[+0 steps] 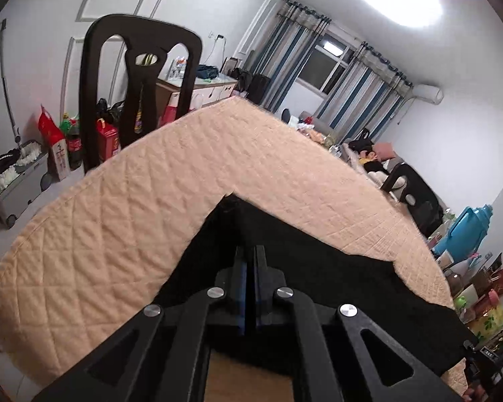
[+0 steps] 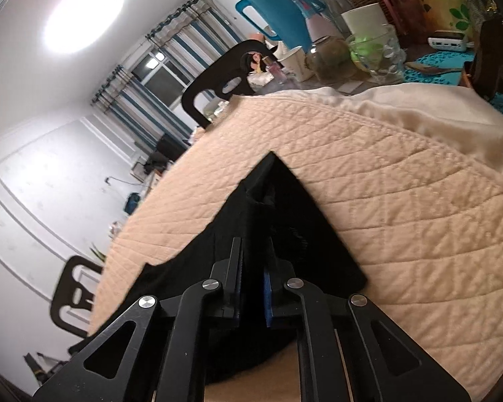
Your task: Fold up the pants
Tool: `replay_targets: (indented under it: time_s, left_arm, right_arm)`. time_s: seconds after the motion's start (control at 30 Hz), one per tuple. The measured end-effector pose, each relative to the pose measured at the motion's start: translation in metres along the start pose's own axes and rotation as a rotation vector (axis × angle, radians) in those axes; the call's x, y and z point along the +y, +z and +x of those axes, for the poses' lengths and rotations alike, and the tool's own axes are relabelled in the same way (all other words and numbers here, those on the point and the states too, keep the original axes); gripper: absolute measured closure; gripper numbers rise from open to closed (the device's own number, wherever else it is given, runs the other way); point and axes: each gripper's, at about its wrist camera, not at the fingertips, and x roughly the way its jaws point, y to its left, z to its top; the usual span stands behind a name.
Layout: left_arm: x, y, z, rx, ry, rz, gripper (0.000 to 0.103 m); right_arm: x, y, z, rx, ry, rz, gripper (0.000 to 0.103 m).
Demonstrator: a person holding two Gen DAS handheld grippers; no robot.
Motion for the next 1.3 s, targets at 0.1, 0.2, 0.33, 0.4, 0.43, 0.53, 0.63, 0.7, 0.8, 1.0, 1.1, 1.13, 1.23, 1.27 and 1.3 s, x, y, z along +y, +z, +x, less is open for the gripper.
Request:
replay_targets:
  time_s: [0.1, 0.2, 0.33, 0.4, 0.43, 0.53, 0.63, 0.7, 0.8, 1.0, 1.1, 1.13, 1.23, 1.27, 1.3]
  left_arm:
    - [0.016, -0.01, 0.015, 0.074, 0.019, -0.037, 0.099]
    - [0.022, -0.015, 0.017, 0.092, 0.014, -0.039, 0.098]
    - [0.022, -0.018, 0.017, 0.097, 0.015, -0.013, 0.098]
    - [0.024, -0.019, 0.011, 0.088, 0.031, -0.017, 0.096]
    - [0.026, -0.018, 0.007, 0.072, 0.056, -0.014, 0.095]
    - [0.032, -0.013, -0.01, 0.003, 0.13, 0.001, 0.096]
    - [0.027, -0.003, -0.019, -0.047, 0.14, 0.022, 0.095]
    - [0.017, 0.0, -0.016, -0.046, 0.092, 0.047, 0.093]
    - [-0.001, -0.007, 0.002, 0.012, 0.037, 0.101, 0.088]
    - [0.0, -0.024, 0.025, 0.14, 0.055, 0.139, 0.088]
    - [-0.004, -0.019, 0.023, 0.137, 0.067, 0.155, 0.088]
    - [-0.008, -0.015, 0.025, 0.126, 0.067, 0.171, 0.088]
    - [-0.029, 0.002, 0.036, 0.101, 0.041, 0.21, 0.085]
    - [-0.038, 0.007, 0.042, 0.093, 0.036, 0.24, 0.081]
    - [-0.045, 0.012, 0.05, 0.091, 0.042, 0.262, 0.075]
  right_arm:
    - [-0.021, -0.007, 0.015, 0.065, -0.037, 0.06, 0.094]
    - [-0.023, -0.012, 0.014, 0.076, -0.042, 0.063, 0.094]
    - [-0.018, -0.009, 0.013, 0.086, -0.049, 0.018, 0.091]
    - [-0.02, -0.009, 0.011, 0.084, -0.059, 0.017, 0.085]
    - [-0.02, -0.008, 0.007, 0.074, -0.071, 0.012, 0.084]
    - [-0.011, -0.005, -0.01, 0.001, -0.177, -0.072, 0.078]
    - [0.006, -0.002, -0.02, -0.077, -0.236, -0.162, 0.078]
    - [0.02, -0.004, -0.017, -0.087, -0.223, -0.223, 0.078]
    - [0.032, -0.016, 0.006, -0.008, -0.182, -0.313, 0.078]
    - [0.024, -0.02, 0.023, 0.065, -0.223, -0.354, 0.078]
    - [0.032, -0.01, 0.026, 0.043, -0.238, -0.393, 0.078]
    - [0.036, -0.006, 0.029, 0.037, -0.233, -0.403, 0.078]
    - [0.054, 0.004, 0.05, 0.049, -0.206, -0.45, 0.078]
    - [0.063, 0.006, 0.061, 0.063, -0.191, -0.473, 0.078]
    - [0.068, 0.01, 0.072, 0.075, -0.191, -0.492, 0.078]
